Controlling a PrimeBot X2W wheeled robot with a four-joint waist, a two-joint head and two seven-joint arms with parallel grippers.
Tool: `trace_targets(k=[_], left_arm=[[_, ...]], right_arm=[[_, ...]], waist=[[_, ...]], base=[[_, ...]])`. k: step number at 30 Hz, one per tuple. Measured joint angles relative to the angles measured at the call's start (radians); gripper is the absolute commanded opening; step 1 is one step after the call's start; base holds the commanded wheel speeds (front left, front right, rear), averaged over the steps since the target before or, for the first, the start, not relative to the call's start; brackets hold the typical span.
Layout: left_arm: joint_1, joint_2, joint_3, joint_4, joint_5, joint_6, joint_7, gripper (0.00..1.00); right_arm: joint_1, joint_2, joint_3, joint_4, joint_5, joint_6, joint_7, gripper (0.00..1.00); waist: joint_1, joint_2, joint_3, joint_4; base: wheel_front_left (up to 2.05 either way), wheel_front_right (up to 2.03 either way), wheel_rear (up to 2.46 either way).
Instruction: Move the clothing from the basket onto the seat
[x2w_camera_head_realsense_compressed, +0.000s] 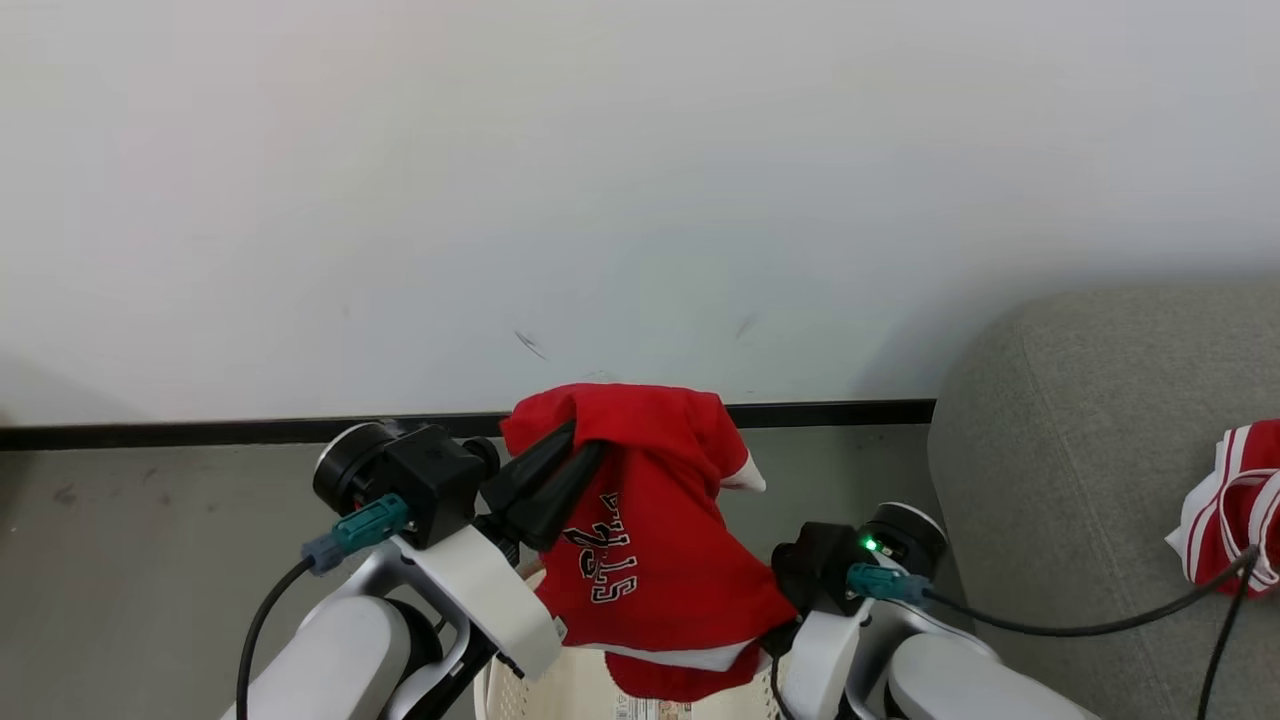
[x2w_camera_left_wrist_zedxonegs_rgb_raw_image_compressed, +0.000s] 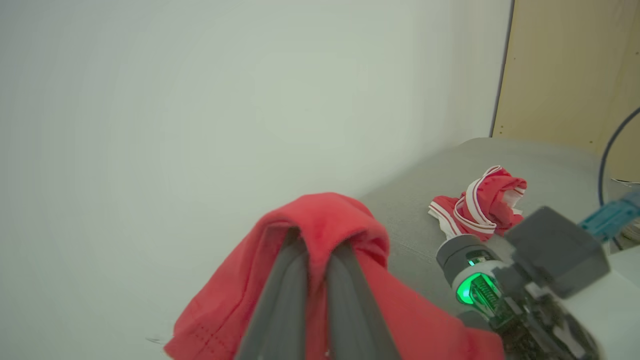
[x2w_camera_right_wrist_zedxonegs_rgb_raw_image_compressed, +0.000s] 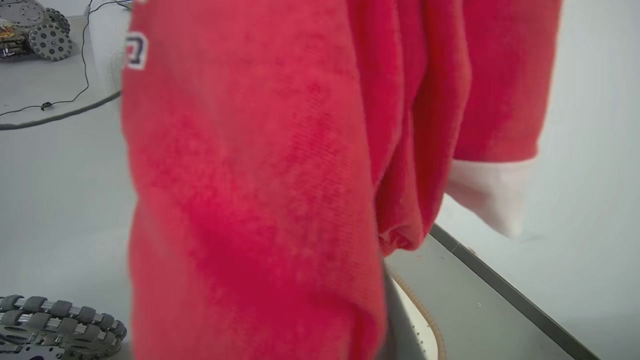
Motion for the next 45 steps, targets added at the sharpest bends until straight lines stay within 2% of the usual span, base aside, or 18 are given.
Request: trace_targets(k=[7, 8, 9, 10, 11, 12, 13, 23, 33, 38, 45], left_arm=[[0.063, 0.003, 0.042, 0.022, -0.033, 0.033, 0.001, 0.0], [0.069, 0.002, 0.048, 0.025, -0.037, 0.034, -0.001, 0.2], [0.077, 0.002, 0.053, 0.027, -0.043, 0.039, -0.001, 0.34], [0.082, 0.001, 0.055, 0.031, -0.048, 0.042, -0.001, 0.54], [0.09, 0.0, 0.057, 0.032, -0.051, 0.042, -0.002, 0.78], [0.099, -0.002, 0.058, 0.033, -0.052, 0.042, -0.01, 0.95], [0.105, -0.005, 0.057, 0.034, -0.055, 0.042, -0.015, 1.0], [0.169, -0.034, 0.015, 0.055, -0.09, 0.031, -0.049, 1.0], [0.199, -0.062, -0.074, 0.064, -0.105, 0.008, -0.07, 1.0], [0.2, -0.065, -0.125, 0.065, -0.105, -0.001, -0.072, 1.0], [0.199, -0.09, -0.183, 0.068, -0.105, -0.005, -0.081, 1.0]], right_arm=[[0.011, -0.032, -0.066, -0.004, 0.04, 0.0, 0.0, 0.0], [0.018, -0.038, -0.082, -0.008, 0.047, 0.0, 0.0, 0.0], [0.026, -0.047, -0.098, -0.012, 0.049, 0.0, -0.002, 0.0], [0.029, -0.057, -0.111, -0.016, 0.049, 0.0, -0.002, 0.0], [0.032, -0.064, -0.133, -0.025, 0.051, 0.0, -0.002, 0.0], [0.035, -0.07, -0.156, -0.032, 0.057, 0.0, -0.003, 0.0], [0.038, -0.076, -0.175, -0.037, 0.059, 0.0, -0.003, 0.0], [0.044, -0.146, -0.357, -0.11, 0.044, 0.0, -0.003, 0.0], [0.15, -0.219, -0.653, -0.184, -0.006, 0.0, -0.005, 0.0], [0.234, -0.233, -0.806, -0.207, -0.028, 0.0, -0.005, 0.0], [0.332, -0.219, -0.906, -0.267, -0.064, 0.0, -0.005, 0.0]], waist=[[0.0, 0.0, -0.015, -0.005], [0.0, 0.0, -0.016, -0.008], [0.0, 0.0, -0.016, -0.011], [0.0, 0.0, -0.017, -0.014], [0.0, 0.0, -0.017, -0.018], [0.0, 0.0, -0.017, -0.022], [0.0, 0.0, -0.018, -0.025], [0.0, 0.0, -0.02, -0.074], [0.0, 0.0, -0.023, -0.138], [0.0, 0.0, -0.026, -0.176], [0.0, 0.0, -0.029, -0.231]], base=[[0.0, 0.0, 0.0], [0.0, 0.0, 0.0], [0.0, 0.0, 0.0], [0.0, 0.0, 0.0], [0.0, 0.0, 0.0], [0.0, 0.0, 0.0], [0.0, 0.0, 0.0], [0.0, 0.0, 0.0], [0.0, 0.0, 0.0], [0.0, 0.0, 0.0], [0.0, 0.0, 0.0]])
